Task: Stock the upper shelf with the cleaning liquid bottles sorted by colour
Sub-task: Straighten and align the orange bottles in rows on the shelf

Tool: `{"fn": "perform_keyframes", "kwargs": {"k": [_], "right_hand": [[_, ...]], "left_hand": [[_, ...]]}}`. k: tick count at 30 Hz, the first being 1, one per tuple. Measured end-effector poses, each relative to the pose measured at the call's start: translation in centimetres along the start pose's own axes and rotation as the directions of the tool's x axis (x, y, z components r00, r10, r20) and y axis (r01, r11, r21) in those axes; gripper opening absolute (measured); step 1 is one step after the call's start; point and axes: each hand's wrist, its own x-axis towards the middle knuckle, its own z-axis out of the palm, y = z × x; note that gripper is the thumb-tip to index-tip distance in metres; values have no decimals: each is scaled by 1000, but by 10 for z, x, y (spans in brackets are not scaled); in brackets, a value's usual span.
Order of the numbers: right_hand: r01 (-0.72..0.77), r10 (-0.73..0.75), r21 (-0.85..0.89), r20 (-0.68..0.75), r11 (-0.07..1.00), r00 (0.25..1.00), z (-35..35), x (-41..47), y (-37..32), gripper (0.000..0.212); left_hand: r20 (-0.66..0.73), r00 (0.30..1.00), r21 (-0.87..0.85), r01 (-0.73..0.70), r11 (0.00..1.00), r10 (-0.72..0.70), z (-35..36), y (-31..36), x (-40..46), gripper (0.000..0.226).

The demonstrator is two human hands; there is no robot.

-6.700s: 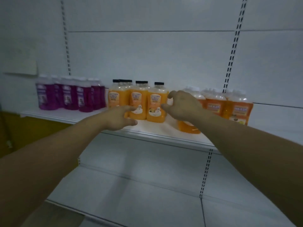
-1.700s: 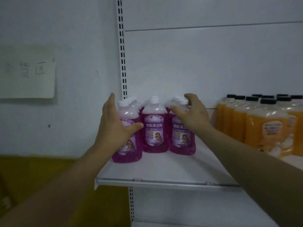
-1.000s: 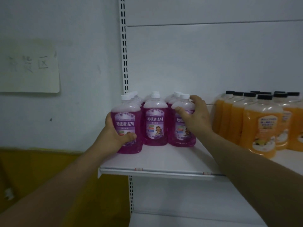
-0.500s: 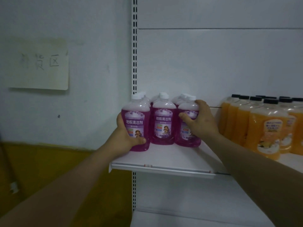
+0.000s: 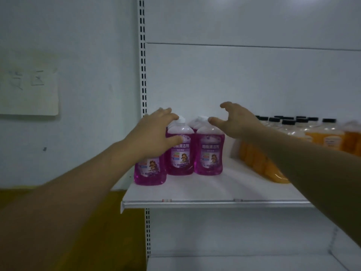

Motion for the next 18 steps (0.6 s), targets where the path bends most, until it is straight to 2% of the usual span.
{"fn": "perform_keyframes", "kwargs": {"k": [8, 11, 15, 18], "right_hand": [[-110, 116, -103, 50, 988, 992, -56, 2, 76, 73], [-141, 152, -118, 89, 983, 984, -74, 9, 117, 75], [-105, 121, -129, 121, 986, 985, -91, 22, 168, 73], [-62, 89, -148, 182, 987, 979, -95, 33, 200, 71]], "left_hand": [[77, 994, -160, -65, 985, 78, 33, 79, 32, 57], [93, 995, -259, -19, 966, 44, 57, 111, 48, 54], [129, 991, -366, 85, 927, -40, 94, 159, 74, 61], [172, 978, -519, 188, 834, -113, 115, 197, 90, 73]]}}
